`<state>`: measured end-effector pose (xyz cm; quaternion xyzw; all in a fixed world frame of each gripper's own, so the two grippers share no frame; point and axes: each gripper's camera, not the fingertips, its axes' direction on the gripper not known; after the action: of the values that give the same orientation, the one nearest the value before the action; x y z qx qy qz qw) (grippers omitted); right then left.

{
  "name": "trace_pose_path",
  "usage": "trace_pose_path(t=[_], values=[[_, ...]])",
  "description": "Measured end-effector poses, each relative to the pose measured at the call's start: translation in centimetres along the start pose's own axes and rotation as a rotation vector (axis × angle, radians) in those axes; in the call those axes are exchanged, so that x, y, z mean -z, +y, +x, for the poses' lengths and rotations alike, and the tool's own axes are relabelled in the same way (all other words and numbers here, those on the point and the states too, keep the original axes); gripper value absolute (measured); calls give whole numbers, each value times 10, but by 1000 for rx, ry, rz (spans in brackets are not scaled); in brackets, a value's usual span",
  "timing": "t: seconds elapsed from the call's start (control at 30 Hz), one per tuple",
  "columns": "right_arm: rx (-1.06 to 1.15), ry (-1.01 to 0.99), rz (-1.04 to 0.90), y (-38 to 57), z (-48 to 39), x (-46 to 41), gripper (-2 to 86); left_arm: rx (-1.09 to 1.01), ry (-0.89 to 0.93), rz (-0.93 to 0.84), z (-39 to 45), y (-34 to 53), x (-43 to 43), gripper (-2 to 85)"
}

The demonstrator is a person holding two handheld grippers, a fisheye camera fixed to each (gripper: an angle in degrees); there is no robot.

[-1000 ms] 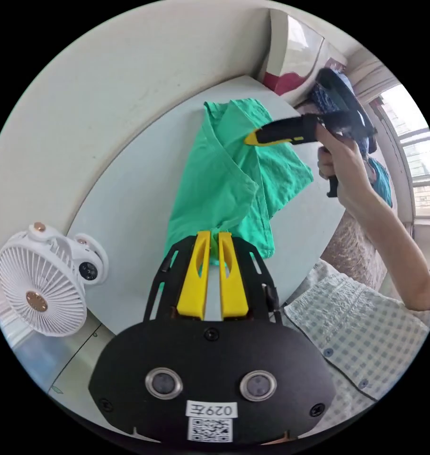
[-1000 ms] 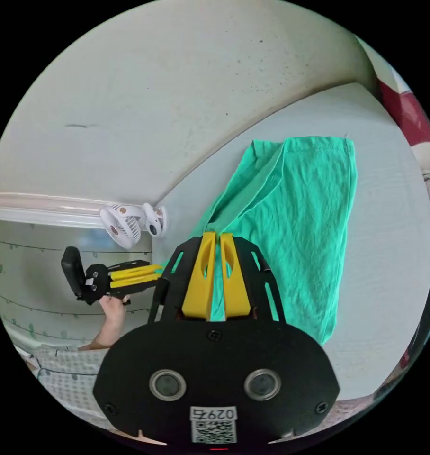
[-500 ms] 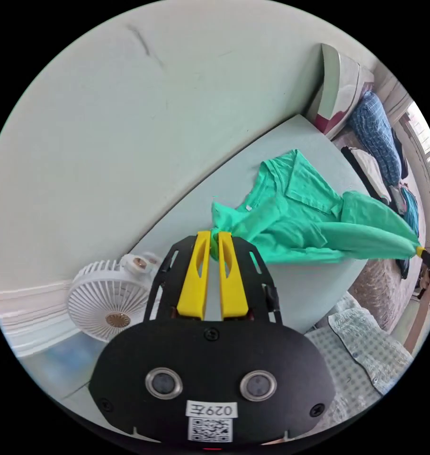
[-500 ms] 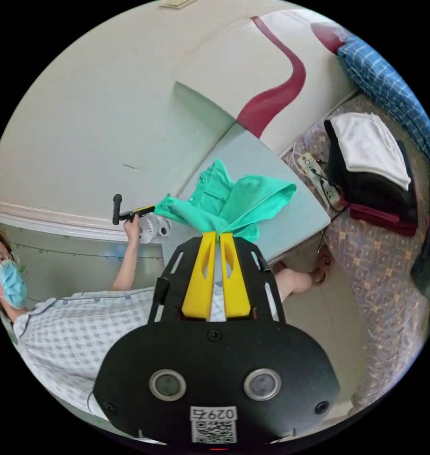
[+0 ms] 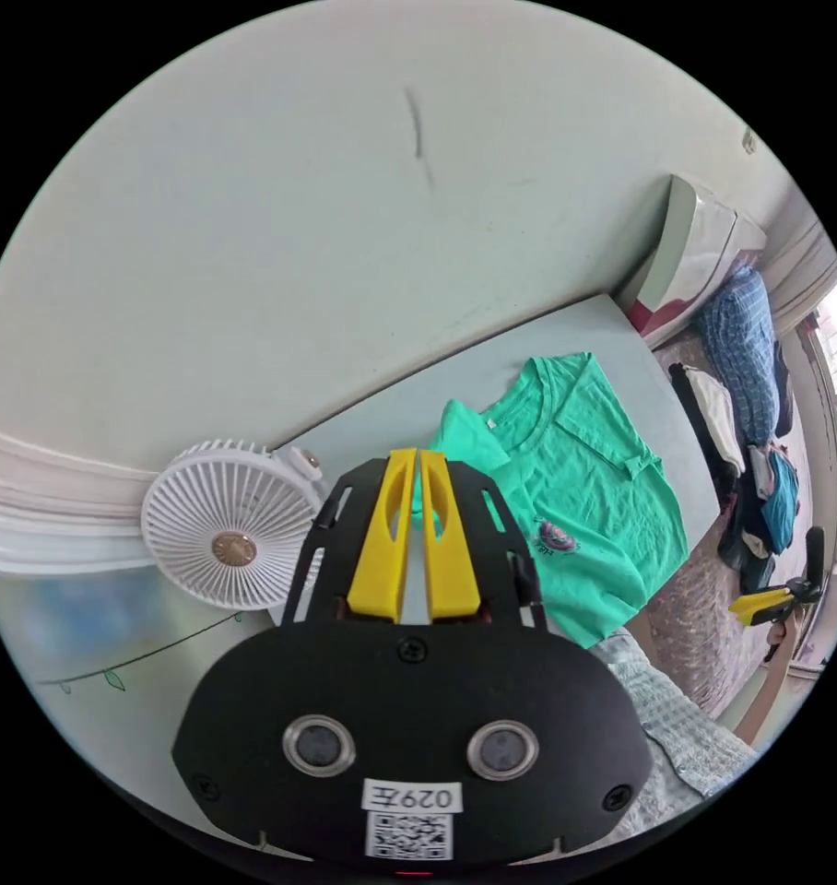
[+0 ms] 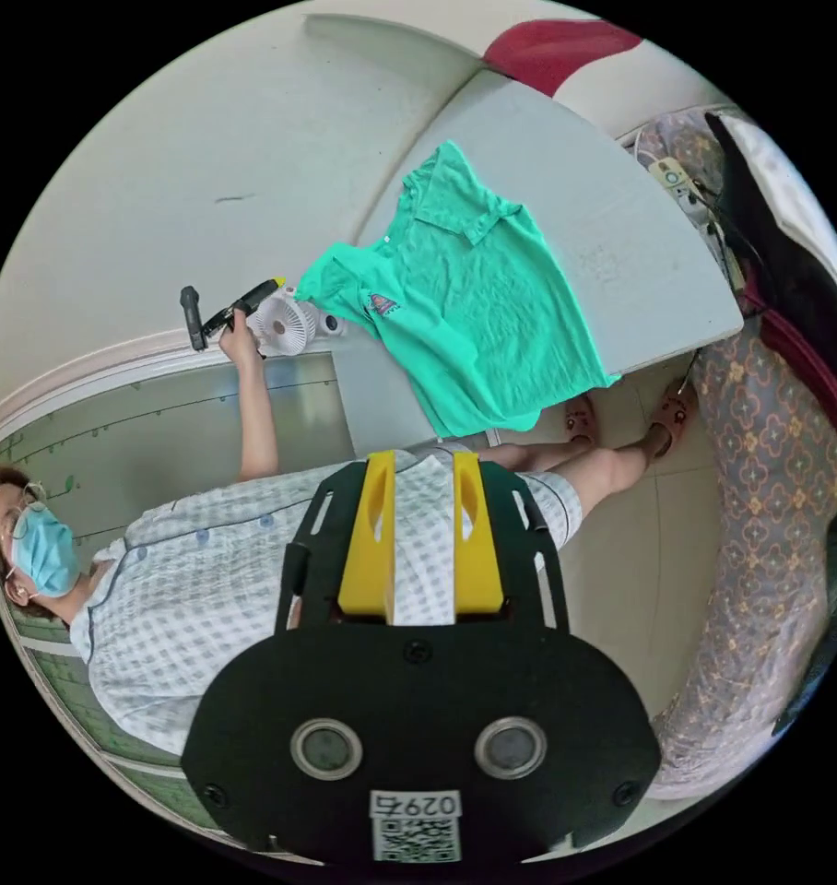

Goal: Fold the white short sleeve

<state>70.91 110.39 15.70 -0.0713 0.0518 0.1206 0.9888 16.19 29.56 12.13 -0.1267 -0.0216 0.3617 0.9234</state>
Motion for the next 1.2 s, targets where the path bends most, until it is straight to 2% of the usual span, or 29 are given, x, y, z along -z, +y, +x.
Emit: trace_pose_path(t=[0.1, 0.17, 0.2, 0.27, 0.47, 0.57, 0.77, 1.2], values=[[71, 91, -7, -30, -23, -18, 37, -36, 235, 34, 11, 21, 1, -8], [86, 165, -9, -61, -35, -52, 8, -131, 470, -51, 43, 39, -32, -9], [83, 190, -19, -70, -37, -63, 6, -152, 481, -95, 55, 44, -45, -9], [101, 310, -70, -101, -48, -112, 0, -222, 377, -273, 103, 73, -99, -10], [122, 566, -245, -141, -67, -235, -4, -325, 289, -500, 170, 140, -194, -10], [161, 700, -253, -138, -77, -266, -5, -362, 268, -494, 178, 151, -209, -10], [228, 774, -253, -131, -102, -284, -5, -370, 272, -500, 186, 154, -226, -10], [231, 784, -246, -132, -129, -302, -4, -388, 215, -526, 210, 163, -253, -10]])
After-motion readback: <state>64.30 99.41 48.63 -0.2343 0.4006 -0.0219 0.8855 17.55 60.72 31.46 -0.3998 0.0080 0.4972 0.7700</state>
